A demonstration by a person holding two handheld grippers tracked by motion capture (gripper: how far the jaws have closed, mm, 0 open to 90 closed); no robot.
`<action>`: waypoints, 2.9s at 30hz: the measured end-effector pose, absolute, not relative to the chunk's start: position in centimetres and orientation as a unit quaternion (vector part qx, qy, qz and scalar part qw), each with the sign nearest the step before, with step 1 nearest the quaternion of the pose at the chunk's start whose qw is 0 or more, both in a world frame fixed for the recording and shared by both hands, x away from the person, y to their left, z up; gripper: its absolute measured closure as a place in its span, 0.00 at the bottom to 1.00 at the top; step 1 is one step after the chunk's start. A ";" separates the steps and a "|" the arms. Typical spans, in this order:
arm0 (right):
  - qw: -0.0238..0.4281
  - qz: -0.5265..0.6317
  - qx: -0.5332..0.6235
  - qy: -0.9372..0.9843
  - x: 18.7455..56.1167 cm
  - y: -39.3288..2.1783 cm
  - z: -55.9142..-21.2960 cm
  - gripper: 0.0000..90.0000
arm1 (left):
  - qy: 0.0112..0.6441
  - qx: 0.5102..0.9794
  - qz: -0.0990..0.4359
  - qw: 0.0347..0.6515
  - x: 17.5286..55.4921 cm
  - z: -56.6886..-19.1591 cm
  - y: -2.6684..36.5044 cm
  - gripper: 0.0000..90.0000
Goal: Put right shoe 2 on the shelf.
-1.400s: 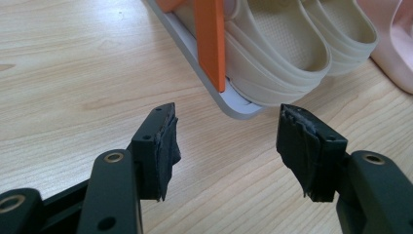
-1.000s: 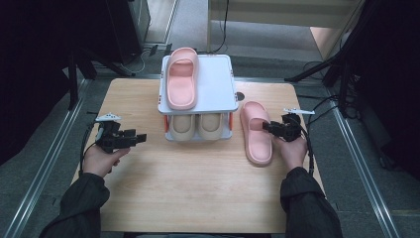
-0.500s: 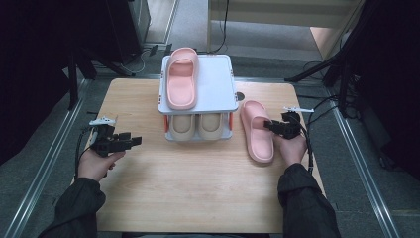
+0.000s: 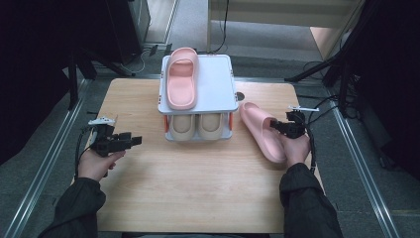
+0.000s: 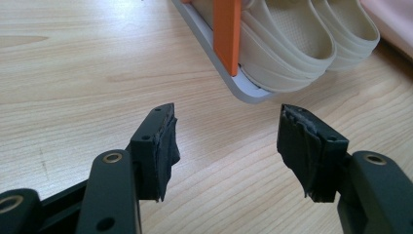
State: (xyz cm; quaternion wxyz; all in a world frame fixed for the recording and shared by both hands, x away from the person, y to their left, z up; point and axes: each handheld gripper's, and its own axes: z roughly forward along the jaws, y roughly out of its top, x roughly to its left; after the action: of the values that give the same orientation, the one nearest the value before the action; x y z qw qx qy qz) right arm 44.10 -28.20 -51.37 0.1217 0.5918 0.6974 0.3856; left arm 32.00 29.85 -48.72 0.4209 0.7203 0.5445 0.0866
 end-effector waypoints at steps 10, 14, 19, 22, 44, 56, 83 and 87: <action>0.133 0.375 0.587 0.705 44.1 -27.5 -49.4 0.91 | 0.533 0.724 0.088 0.428 31.7 -48.3 29.5 0.44; 0.134 0.367 0.589 0.707 44.4 -27.2 -48.4 0.91 | 0.534 0.722 0.089 0.431 31.7 -48.2 29.4 0.44; 0.139 0.372 0.580 0.711 44.8 -26.7 -46.7 0.90 | 0.532 0.725 0.091 0.428 31.8 -48.2 29.2 0.44; 0.148 0.367 0.577 0.715 45.1 -26.4 -45.3 0.90 | 0.533 0.725 0.089 0.427 31.8 -48.2 29.2 0.44; 0.157 0.379 0.577 0.707 48.3 -24.2 -35.3 0.89 | 0.518 0.736 0.076 0.428 31.8 -48.2 28.5 0.43; 0.159 0.366 0.564 0.723 50.6 -19.4 -33.5 0.88 | 0.514 0.736 0.069 0.436 31.8 -48.1 28.4 0.43; 0.181 0.348 0.572 0.720 53.4 -10.3 -33.5 0.81 | 0.503 0.742 0.057 0.439 31.9 -48.2 27.9 0.43; 0.178 0.346 0.562 0.730 53.3 -9.8 -33.6 0.76 | 0.504 0.741 0.057 0.439 31.9 -48.2 28.0 0.43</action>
State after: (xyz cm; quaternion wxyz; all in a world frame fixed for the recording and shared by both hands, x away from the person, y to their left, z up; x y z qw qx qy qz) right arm 53.25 -9.83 -33.62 0.1784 0.5621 0.7296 0.3463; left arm 31.95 28.03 -48.19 0.4393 0.7414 0.5041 0.0569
